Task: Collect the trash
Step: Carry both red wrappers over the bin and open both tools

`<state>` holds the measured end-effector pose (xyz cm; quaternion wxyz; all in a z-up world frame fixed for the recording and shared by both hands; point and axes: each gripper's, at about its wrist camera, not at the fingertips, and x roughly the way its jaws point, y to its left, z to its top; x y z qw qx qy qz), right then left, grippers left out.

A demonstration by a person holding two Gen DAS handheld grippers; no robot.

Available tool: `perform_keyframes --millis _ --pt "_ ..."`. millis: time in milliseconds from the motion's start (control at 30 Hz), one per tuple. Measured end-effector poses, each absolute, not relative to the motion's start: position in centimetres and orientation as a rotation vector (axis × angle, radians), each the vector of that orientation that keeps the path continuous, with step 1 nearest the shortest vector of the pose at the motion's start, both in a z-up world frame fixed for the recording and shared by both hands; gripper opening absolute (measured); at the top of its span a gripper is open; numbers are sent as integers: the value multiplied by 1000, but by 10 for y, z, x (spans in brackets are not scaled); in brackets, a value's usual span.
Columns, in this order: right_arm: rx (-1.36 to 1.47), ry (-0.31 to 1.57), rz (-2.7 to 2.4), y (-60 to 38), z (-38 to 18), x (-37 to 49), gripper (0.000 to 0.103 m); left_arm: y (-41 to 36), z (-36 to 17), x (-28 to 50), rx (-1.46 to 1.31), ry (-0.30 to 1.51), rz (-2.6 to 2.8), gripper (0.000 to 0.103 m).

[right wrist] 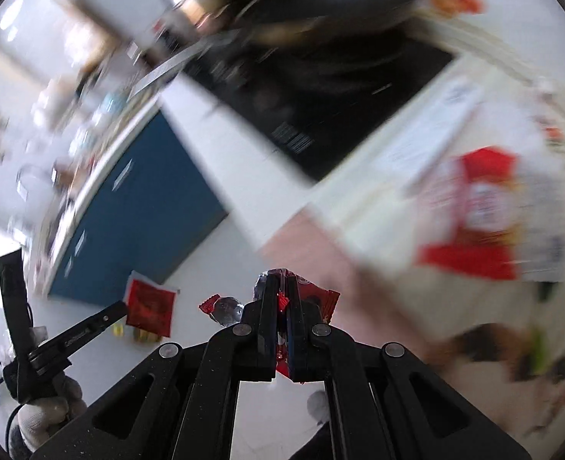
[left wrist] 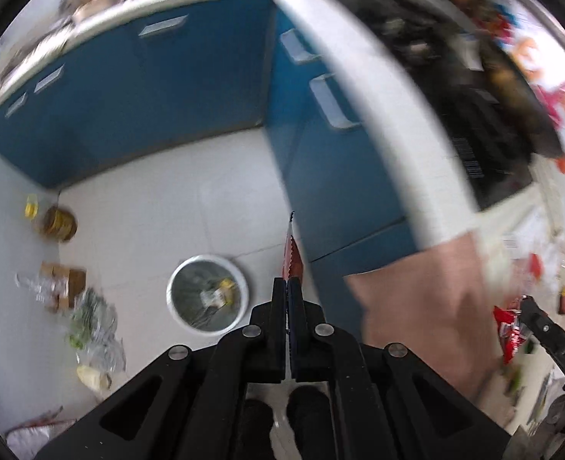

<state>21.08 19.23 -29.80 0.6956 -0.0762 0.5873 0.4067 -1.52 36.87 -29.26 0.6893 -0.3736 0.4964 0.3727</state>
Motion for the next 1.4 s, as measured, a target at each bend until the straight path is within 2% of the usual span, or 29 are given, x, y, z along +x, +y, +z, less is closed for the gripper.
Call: perform_keyframes --millis 100,200,433,533,700,733,767,800,867,900,933,1000,1067,1400 --pt "-234 1384 942 235 -366 166 3 392 -356 -55 -902 1156 878 0" --pt "-310 1466 963 272 -449 122 3 414 -445 -96 -979 1217 919 0" --pt "-422 1649 977 338 -688 39 3 438 -662 -168 -1184 1311 930 0" --pt "-450 1707 973 355 -780 16 3 439 -734 -184 -1227 1343 903 0" --pt "-598 1728 997 379 -886 -13 6 431 -793 -199 -1198 1415 916 4" --pt "-631 1737 992 383 -900 -17 9 430 -797 -200 -1193 1430 932 4" --pt "-651 1738 988 386 -909 -18 23 430 -797 -203 -1187 1440 944 5" --pt "-658 1734 989 387 -912 -18 40 431 -795 -206 -1175 1447 956 9" --pt "-688 1696 987 386 -908 -22 56 432 -787 -211 -1129 1452 997 40" --pt "-702 1677 987 386 -902 -23 60 431 -778 -215 -1097 1447 1026 77" --pt "-716 1656 988 386 -892 -21 63 430 -768 -217 -1065 1443 1051 100" --pt "-763 1591 997 386 -865 -23 92 427 -746 -219 -1015 1434 1086 102" --pt "-832 1483 998 381 -831 -27 103 422 -722 -223 -987 1405 1113 102" --pt "-941 1257 1047 332 -663 -35 103 374 -559 -242 -931 1266 1195 102"
